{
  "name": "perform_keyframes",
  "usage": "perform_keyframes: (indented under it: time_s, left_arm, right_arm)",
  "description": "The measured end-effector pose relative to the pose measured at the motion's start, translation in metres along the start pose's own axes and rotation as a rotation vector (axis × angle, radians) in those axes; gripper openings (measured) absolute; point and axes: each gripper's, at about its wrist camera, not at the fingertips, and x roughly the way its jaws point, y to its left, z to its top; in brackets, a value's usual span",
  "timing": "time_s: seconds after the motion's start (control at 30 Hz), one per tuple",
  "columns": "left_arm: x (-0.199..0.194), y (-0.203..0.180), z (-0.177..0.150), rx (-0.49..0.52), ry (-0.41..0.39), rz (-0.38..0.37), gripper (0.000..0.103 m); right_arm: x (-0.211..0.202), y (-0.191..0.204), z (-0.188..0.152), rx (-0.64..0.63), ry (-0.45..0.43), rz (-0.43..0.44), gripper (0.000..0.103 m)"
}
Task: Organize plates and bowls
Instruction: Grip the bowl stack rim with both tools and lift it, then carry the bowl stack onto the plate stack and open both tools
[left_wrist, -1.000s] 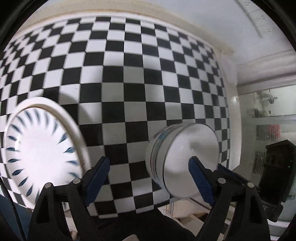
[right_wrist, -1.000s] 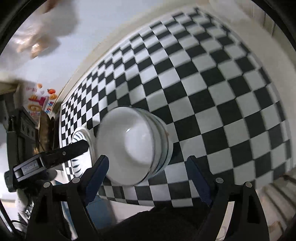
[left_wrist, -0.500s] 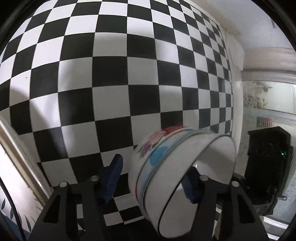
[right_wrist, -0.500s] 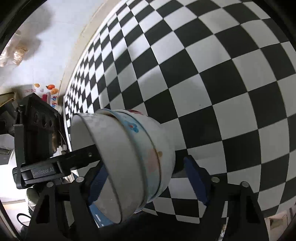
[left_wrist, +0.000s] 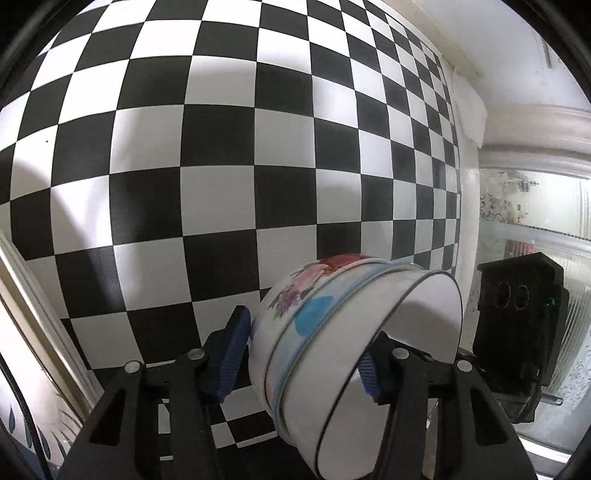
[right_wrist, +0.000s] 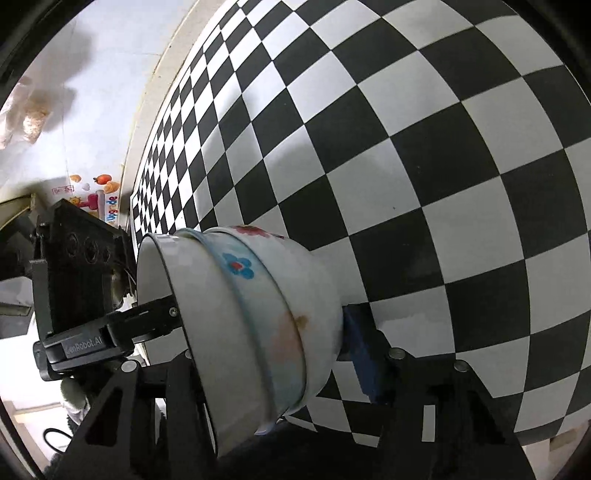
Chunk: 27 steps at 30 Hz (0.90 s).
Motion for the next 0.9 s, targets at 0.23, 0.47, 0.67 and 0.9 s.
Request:
perform_keyframes:
  time_s: [0.23,0.47,0.67,0.9]
  left_arm:
    - [-0.002,-0.004,-0.005,0.004,-0.013,0.033,0.049]
    - [-0.011,-0.009,-0.01,-0.001,-0.037,0.055,0.049]
    - [-0.027,-0.009,-0.012,-0.029,-0.066,0.051,0.049]
    - [-0.053,-0.001,-0.017,-0.073,-0.111,0.044,0.049]
  right_arm:
    - [-0.002,0.006,-0.006,-0.026,0.006,-0.012,0.056]
    - [0.0,0.019,-0.004,-0.046,0.018,-0.006,0.056]
    - [-0.004,0.03,0.004,-0.068,0.034,0.014,0.055]
    - [-0.005,0.056,0.005,-0.115,0.058,0.022,0.055]
